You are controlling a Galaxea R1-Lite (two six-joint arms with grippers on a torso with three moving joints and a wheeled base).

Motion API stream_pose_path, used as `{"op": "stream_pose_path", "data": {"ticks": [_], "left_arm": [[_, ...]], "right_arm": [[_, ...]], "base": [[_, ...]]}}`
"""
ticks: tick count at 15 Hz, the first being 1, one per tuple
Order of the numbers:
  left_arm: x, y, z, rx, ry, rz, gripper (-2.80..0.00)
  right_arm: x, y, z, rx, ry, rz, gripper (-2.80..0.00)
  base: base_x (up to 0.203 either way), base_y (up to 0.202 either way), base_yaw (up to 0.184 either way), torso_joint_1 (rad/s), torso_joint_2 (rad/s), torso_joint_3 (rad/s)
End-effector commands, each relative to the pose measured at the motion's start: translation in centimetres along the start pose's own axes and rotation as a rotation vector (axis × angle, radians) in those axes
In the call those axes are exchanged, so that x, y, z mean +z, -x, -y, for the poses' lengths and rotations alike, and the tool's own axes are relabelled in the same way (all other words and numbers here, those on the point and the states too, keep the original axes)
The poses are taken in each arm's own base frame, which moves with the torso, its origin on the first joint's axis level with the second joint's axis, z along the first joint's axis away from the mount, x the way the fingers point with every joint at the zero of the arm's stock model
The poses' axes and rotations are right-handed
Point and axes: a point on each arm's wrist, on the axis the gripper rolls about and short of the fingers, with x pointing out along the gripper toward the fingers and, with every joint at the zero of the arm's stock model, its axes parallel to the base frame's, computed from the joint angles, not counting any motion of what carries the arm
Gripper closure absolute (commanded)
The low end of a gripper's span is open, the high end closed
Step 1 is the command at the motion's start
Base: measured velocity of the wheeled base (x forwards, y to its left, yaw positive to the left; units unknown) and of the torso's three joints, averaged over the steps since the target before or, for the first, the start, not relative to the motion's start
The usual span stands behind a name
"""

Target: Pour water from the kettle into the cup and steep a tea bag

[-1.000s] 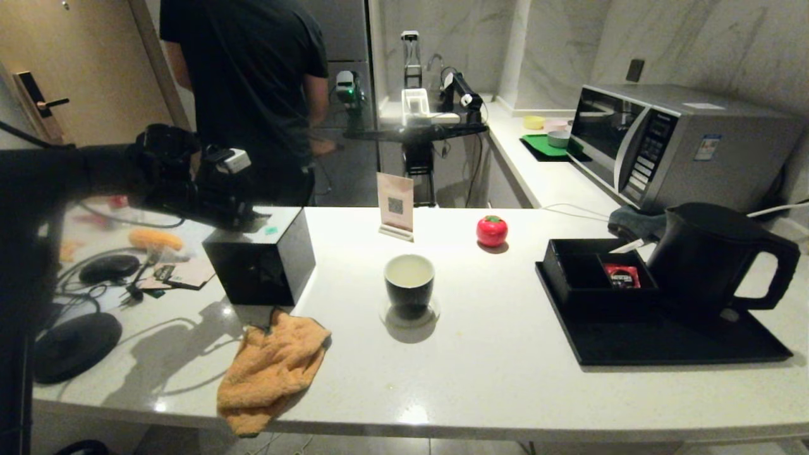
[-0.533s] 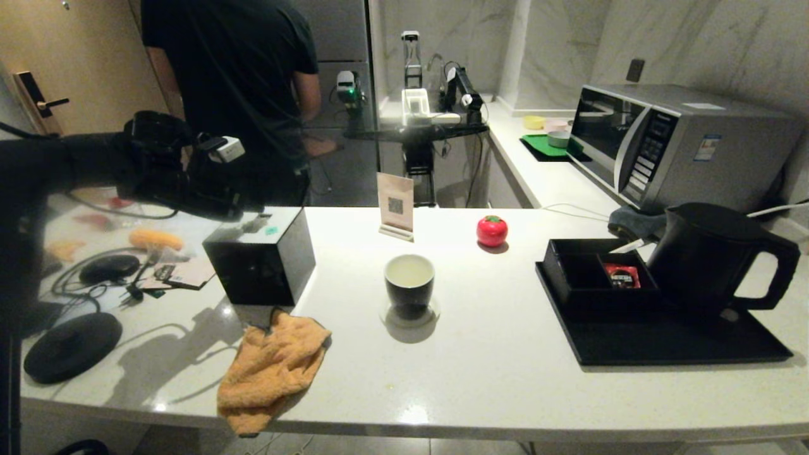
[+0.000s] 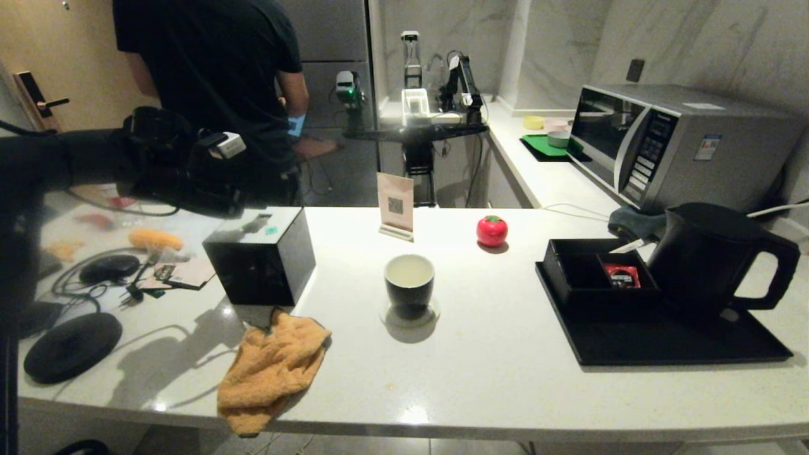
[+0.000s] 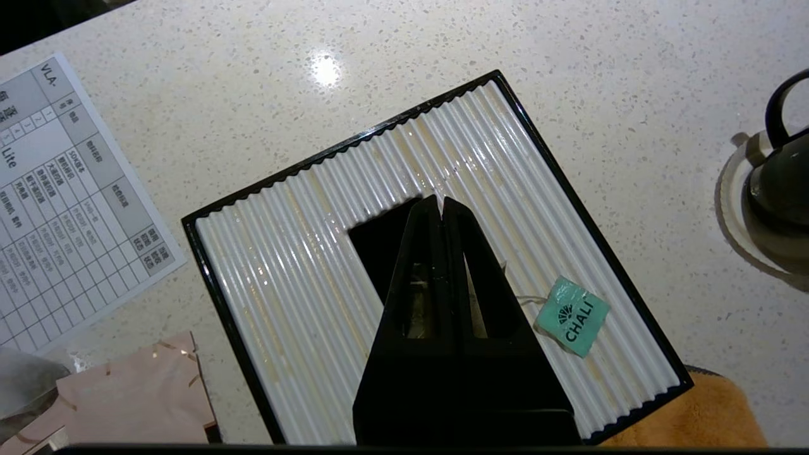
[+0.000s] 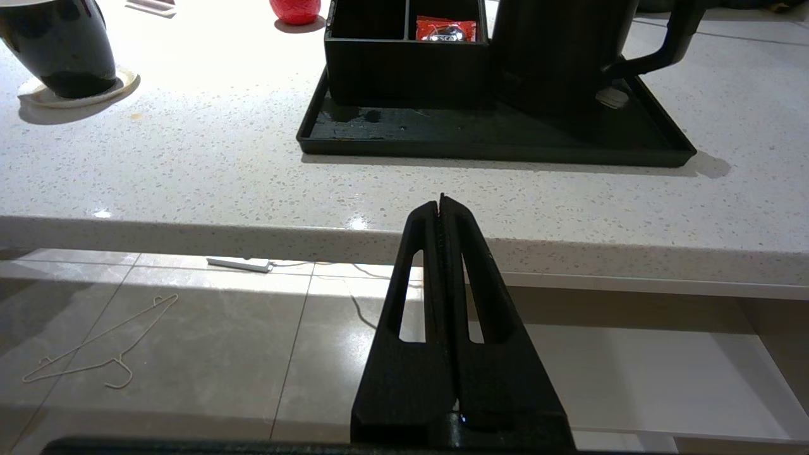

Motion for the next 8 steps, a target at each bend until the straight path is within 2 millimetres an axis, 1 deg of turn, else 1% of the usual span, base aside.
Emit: {"op": "stream_pose_path", "data": {"ticks": [1, 8], "left_arm": [[-0.6, -0.9, -0.2, -0.014, 0.009, -0.017, 0.00], [-1.5, -2.5, -0.1, -0.035, 0.019, -0.048, 0.00]], "right_arm": [[0.0, 0.0, 0.0, 0.000, 0.001, -0.002, 0.00], [0.0, 0.0, 0.0, 0.000, 0.001, -0.002, 0.00]], "base": [[0.000, 0.000, 0.000, 0.000, 0.00, 0.000], [0.000, 0.000, 0.000, 0.000, 0.00, 0.000]]}}
